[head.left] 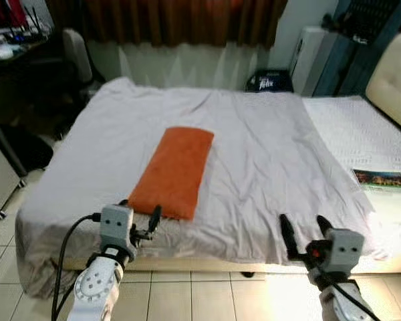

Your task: Clean up the room

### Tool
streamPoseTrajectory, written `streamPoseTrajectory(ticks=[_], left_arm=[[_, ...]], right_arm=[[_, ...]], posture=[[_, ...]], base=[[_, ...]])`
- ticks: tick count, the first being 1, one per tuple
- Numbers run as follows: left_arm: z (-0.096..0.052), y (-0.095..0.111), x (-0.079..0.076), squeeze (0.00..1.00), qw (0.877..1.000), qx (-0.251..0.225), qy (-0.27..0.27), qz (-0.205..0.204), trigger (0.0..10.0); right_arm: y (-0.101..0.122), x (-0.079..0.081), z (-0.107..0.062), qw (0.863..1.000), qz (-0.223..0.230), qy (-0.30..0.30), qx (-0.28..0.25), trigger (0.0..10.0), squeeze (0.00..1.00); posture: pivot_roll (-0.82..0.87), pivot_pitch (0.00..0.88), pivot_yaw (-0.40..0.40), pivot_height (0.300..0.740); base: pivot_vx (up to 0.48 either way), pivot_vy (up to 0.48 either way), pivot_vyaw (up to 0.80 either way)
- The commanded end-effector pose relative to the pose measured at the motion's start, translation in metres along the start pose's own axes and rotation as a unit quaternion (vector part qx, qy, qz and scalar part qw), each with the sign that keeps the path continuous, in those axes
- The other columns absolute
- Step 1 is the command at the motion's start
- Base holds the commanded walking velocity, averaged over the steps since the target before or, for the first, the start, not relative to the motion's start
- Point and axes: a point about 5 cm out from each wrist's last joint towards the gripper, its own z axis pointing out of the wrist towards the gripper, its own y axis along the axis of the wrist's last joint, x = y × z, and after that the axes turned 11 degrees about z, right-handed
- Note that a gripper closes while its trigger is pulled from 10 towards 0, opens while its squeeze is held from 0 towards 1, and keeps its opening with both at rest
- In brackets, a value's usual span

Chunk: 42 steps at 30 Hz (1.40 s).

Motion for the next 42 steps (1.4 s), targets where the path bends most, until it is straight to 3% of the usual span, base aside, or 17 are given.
streamPoseTrajectory(ticks=[1,11,28,32,42], left_arm=[[0.003,-0.001,-0.005,0.00,1.000,0.004,-0.010,-0.007,10.0],[0.008,-0.013,-0.007,0.00,0.999,0.028,-0.018,-0.023,10.0],[0.012,-0.015,-0.009,0.00,0.999,0.025,-0.040,-0.024,10.0],[0.012,-0.019,-0.010,0.00,0.998,0.041,-0.037,-0.005,10.0],[0.013,-0.020,-0.015,0.00,0.998,0.037,-0.055,-0.011,10.0]], right_arm=[[-0.003,-0.005,-0.002,1.000,-0.006,-0.009,0.011,10.0,0.00],[-0.012,-0.002,0.001,1.000,-0.009,-0.001,0.027,10.0,0.00],[-0.016,-0.002,0.001,0.999,-0.009,0.001,0.031,10.0,0.00],[-0.018,-0.002,0.001,0.999,-0.012,0.002,0.040,10.0,0.00],[-0.019,-0.001,0.001,0.999,-0.014,0.008,0.043,10.0,0.00]], posture=[[-0.03,0.000,-0.017,0.740],[-0.04,0.000,-0.014,0.740],[-0.04,0.000,-0.006,0.740],[-0.04,0.000,-0.005,0.740],[-0.04,0.000,-0.006,0.740]], base=[[0.442,0.000,0.00],[0.442,0.000,0.00],[0.441,0.000,0.00],[0.352,0.222,-0.59],[0.000,0.280,-0.32]])
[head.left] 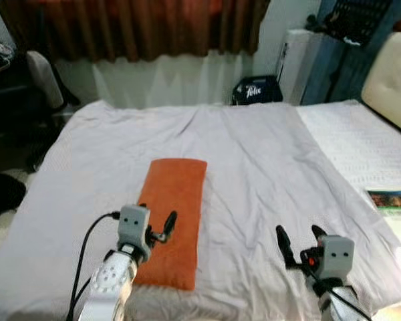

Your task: Clean up the room

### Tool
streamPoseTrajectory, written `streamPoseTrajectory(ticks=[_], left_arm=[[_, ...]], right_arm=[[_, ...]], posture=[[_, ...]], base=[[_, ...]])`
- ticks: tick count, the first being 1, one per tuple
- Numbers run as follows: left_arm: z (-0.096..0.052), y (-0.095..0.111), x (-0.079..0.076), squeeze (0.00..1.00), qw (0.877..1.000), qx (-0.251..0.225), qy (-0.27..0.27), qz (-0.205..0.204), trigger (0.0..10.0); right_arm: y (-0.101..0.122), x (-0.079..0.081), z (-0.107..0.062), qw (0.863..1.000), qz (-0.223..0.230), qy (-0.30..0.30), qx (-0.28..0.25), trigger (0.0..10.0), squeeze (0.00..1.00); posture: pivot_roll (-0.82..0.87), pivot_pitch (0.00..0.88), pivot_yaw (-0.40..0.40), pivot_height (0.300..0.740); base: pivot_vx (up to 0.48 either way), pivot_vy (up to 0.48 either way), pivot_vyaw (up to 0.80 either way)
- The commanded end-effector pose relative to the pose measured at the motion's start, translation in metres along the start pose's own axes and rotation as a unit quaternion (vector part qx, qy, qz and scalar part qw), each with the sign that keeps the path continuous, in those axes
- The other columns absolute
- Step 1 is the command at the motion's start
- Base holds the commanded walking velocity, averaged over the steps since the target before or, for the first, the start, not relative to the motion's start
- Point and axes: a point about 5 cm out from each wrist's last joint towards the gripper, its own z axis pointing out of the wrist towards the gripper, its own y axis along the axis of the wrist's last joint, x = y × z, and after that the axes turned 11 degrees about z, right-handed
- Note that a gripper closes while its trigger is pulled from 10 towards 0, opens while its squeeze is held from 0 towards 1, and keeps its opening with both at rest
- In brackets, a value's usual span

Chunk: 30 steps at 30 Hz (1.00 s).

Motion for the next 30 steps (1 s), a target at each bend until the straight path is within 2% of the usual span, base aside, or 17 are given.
streamPoseTrajectory(ticks=[1,6,10,11,12,17,24,25,30], left_arm=[[-0.004,-0.007,0.003,0.00,1.000,0.014,0.003,0.002,10.0],[-0.003,-0.008,0.004,0.00,1.000,0.018,0.002,0.000,10.0],[0.000,-0.009,0.006,0.00,1.000,0.021,0.003,-0.003,10.0],[0.001,-0.009,0.007,0.00,1.000,0.023,0.004,0.003,10.0],[0.003,-0.010,0.008,0.00,0.999,0.030,0.006,0.029,10.0],[0.009,-0.007,0.007,0.00,0.998,0.033,0.004,0.047,10.0],[0.000,-0.005,-0.002,0.00,0.999,0.013,-0.002,0.039,10.0],[0.000,-0.002,-0.004,0.00,1.000,0.006,-0.002,0.029,10.0],[0.002,-0.001,-0.003,0.00,0.999,0.005,-0.001,0.032,10.0]], right_arm=[[0.000,0.001,0.001,1.000,-0.003,0.005,0.001,10.0,0.00],[0.000,0.001,0.000,1.000,-0.002,0.006,0.002,10.0,0.00],[-0.001,0.001,0.000,1.000,-0.003,0.006,0.006,10.0,0.00],[-0.002,0.002,0.000,1.000,-0.005,0.007,0.007,10.0,0.00],[-0.002,0.002,0.000,1.000,-0.007,0.008,0.007,10.0,0.00],[-0.001,0.003,0.000,1.000,-0.004,0.010,0.003,10.0,0.00],[-0.001,0.002,-0.003,1.000,0.003,0.005,-0.001,10.0,0.00],[-0.002,0.002,-0.004,1.000,0.003,0.005,0.000,10.0,0.00],[-0.001,0.003,-0.003,1.000,0.004,0.008,-0.001,10.0,0.00]], posture=[[-0.04,0.000,-0.006,0.740],[-0.04,0.000,-0.007,0.740],[-0.04,0.000,-0.007,0.740],[-0.04,0.000,-0.007,0.740],[-0.04,0.000,-0.007,0.740],[-0.05,0.000,-0.001,0.740],[-0.05,0.000,0.004,0.740],[-0.05,0.000,0.003,0.740],[-0.05,0.000,0.002,0.740]], base=[[0.000,0.480,0.00],[0.000,0.480,0.00],[0.000,0.480,-0.80],[0.000,0.480,-0.80],[0.000,0.435,0.00],[0.000,0.000,0.00],[0.000,0.000,0.00],[0.262,-0.394,0.00],[0.295,-0.373,0.00]])
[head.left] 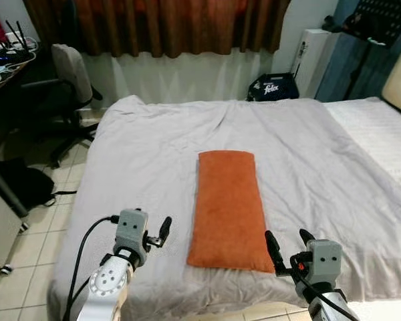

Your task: Clean up the room

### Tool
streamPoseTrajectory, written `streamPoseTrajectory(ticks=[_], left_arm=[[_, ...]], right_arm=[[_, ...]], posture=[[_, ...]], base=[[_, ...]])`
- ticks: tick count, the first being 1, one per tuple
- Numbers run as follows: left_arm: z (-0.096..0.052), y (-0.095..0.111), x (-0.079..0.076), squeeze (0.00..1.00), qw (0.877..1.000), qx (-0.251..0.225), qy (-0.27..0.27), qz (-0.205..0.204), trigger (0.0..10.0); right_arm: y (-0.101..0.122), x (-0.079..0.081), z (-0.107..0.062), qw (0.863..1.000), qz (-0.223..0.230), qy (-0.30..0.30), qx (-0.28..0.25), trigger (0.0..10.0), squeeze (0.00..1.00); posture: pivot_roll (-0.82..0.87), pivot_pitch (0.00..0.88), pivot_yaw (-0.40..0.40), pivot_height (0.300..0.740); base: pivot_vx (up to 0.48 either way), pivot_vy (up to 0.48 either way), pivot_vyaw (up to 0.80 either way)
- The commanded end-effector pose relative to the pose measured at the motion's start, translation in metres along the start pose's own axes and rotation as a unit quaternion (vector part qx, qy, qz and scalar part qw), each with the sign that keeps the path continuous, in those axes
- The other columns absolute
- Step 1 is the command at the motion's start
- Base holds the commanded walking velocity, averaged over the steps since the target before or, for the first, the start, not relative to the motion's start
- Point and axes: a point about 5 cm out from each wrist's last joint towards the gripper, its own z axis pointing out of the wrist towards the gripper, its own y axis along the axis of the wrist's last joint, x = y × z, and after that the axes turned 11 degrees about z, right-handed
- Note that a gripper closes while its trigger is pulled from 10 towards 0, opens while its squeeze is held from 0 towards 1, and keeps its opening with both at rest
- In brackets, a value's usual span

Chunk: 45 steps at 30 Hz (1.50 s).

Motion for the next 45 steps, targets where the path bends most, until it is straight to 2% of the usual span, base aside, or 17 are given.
streamPoseTrajectory(ticks=[1,4,7,10,18,21,23,24,26,29,32,33,34,35,40,41,45], left_arm=[[0.004,0.009,-0.001,0.00,1.000,-0.018,-0.004,0.002,10.0],[0.004,0.008,0.001,0.00,1.000,-0.021,0.005,-0.004,10.0],[0.002,0.013,0.005,0.00,0.998,-0.040,0.032,-0.031,10.0],[0.001,0.016,0.003,0.00,0.998,-0.045,0.032,-0.037,10.0],[0.005,0.014,0.006,0.00,0.999,-0.026,0.036,-0.003,10.0],[0.004,0.018,0.011,0.00,0.998,-0.034,0.044,0.010,10.0],[0.007,0.018,0.016,0.00,0.998,-0.031,0.051,0.030,10.0],[0.013,0.018,0.021,0.00,0.998,-0.029,0.051,0.023,10.0],[0.016,0.018,0.023,0.00,0.998,-0.028,0.052,0.020,10.0],[0.030,0.016,0.028,0.00,0.999,-0.012,0.035,0.010,10.0],[0.034,0.014,0.030,0.00,1.000,-0.007,0.025,-0.002,10.0],[0.039,0.012,0.039,0.00,0.999,0.000,0.032,-0.038,10.0],[0.039,0.012,0.039,0.00,0.999,0.000,0.032,-0.038,10.0],[0.045,0.007,0.055,0.00,0.996,0.009,0.042,-0.084,10.0],[0.048,0.002,0.064,0.00,0.997,0.028,0.044,-0.050,10.0],[0.048,-0.004,0.070,0.00,0.997,0.051,0.046,-0.027,10.0],[0.049,-0.009,0.069,0.00,0.996,0.069,0.044,-0.025,10.0]], right_arm=[[0.006,-0.004,0.001,1.000,0.000,-0.007,-0.012,10.0,0.00],[0.007,-0.004,0.001,1.000,0.001,-0.007,-0.013,10.0,0.00],[0.009,-0.005,0.001,1.000,0.007,-0.009,-0.022,10.0,0.00],[0.009,-0.004,0.001,1.000,0.007,-0.008,-0.022,10.0,0.00],[0.010,0.002,0.010,1.000,0.016,0.010,-0.016,10.0,0.00],[0.014,0.007,0.017,0.999,0.037,0.026,-0.014,10.0,0.00],[0.011,0.010,0.021,0.998,0.048,0.032,-0.003,10.0,0.00],[0.006,0.015,0.026,0.997,0.053,0.046,0.012,10.0,0.00],[0.004,0.018,0.029,0.997,0.054,0.053,0.017,10.0,0.00],[-0.001,0.019,0.041,0.995,0.071,0.056,0.036,10.0,0.00],[-0.001,0.019,0.044,0.993,0.091,0.054,0.044,10.0,0.00],[-0.003,0.020,0.050,0.992,0.104,0.056,0.053,10.0,0.00],[-0.003,0.020,0.050,0.992,0.104,0.056,0.053,10.0,0.00],[-0.007,0.022,0.059,0.988,0.131,0.057,0.063,10.0,0.00],[-0.007,0.020,0.065,0.986,0.149,0.039,0.055,10.0,0.00],[-0.008,0.017,0.067,0.988,0.149,0.018,0.048,10.0,0.00],[-0.009,0.013,0.065,0.988,0.148,0.002,0.045,10.0,0.00]], posture=[[-0.05,0.000,0.002,0.740],[-0.05,0.000,0.002,0.740],[-0.05,0.000,0.002,0.740],[-0.05,0.000,0.002,0.740],[-0.05,0.000,0.002,0.740],[-0.04,0.000,0.003,0.740],[-0.04,0.000,0.002,0.740],[-0.03,0.000,-0.001,0.740],[-0.03,0.000,0.000,0.740],[-0.02,0.000,-0.006,0.740],[-0.01,0.000,-0.013,0.740],[-0.02,0.018,-0.014,0.740],[-0.02,0.018,-0.014,0.740],[-0.02,0.045,-0.020,0.740],[0.00,0.097,-0.034,0.740],[-0.03,0.172,-0.034,0.740],[-0.04,0.221,-0.033,0.740]], base=[[0.326,-0.349,0.00],[0.344,-0.331,0.00],[0.363,-0.311,0.00],[0.394,-0.269,0.00],[0.105,0.000,0.00],[0.000,0.000,0.00],[0.000,0.000,0.00],[0.000,0.000,0.00],[0.000,0.000,0.00],[0.000,0.000,0.00],[0.000,0.000,0.00],[0.000,0.000,0.00],[0.000,0.000,0.00],[0.000,0.000,0.00],[0.000,0.000,0.00],[0.000,0.000,0.00],[0.000,0.000,0.00]])
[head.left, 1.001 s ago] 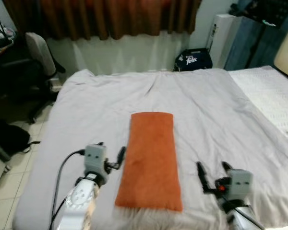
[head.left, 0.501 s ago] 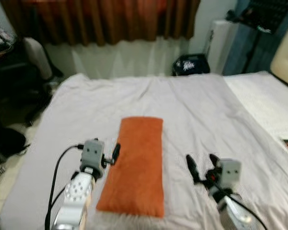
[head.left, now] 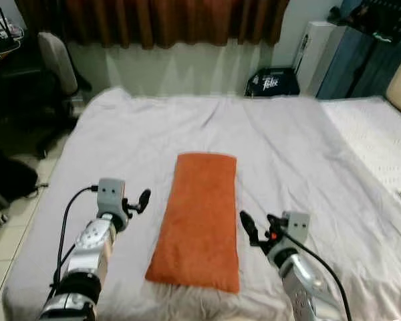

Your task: Clean up the room

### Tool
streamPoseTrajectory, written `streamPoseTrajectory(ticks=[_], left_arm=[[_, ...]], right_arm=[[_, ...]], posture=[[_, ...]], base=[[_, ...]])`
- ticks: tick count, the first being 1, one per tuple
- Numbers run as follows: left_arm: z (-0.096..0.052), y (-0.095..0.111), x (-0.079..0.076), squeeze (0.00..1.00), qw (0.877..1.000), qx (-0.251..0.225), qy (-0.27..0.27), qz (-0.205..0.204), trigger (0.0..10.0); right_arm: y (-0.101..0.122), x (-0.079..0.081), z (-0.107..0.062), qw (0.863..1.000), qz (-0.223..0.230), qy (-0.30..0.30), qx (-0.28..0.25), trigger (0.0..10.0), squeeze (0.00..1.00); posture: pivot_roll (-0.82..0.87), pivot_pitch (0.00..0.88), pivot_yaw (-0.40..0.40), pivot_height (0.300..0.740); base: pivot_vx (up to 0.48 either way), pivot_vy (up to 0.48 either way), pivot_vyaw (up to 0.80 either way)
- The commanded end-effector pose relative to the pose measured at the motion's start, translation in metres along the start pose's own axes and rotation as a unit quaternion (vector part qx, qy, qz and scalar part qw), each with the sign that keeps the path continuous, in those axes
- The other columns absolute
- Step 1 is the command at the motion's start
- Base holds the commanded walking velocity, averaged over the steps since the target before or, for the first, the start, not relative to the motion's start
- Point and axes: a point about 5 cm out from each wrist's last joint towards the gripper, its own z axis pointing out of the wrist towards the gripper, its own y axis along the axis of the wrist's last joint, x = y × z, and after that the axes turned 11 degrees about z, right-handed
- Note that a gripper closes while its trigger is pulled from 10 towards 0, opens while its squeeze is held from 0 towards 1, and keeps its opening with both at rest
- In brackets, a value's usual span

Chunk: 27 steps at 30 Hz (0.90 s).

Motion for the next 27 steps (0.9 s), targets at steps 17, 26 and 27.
streamPoseTrajectory(ticks=[17,26,27], left_arm=[[0.017,0.006,-0.016,0.00,0.998,0.042,0.013,-0.041,10.0],[0.016,-0.006,-0.038,0.00,0.991,0.061,-0.013,-0.120,10.0],[0.016,-0.006,-0.038,0.00,0.991,0.061,-0.013,-0.120,10.0]], right_arm=[[-0.017,0.016,0.030,0.993,0.105,-0.005,0.045,10.0,0.00],[-0.034,0.038,0.036,0.984,0.162,0.010,0.070,10.0,0.00],[-0.034,0.038,0.036,0.984,0.162,0.010,0.070,10.0,0.00]], posture=[[-0.14,0.420,-0.072,0.740],[-0.14,0.433,-0.081,0.740],[-0.14,0.433,-0.081,0.740]], base=[[0.000,0.000,0.00],[0.000,0.000,0.00],[0.000,0.000,0.00]])
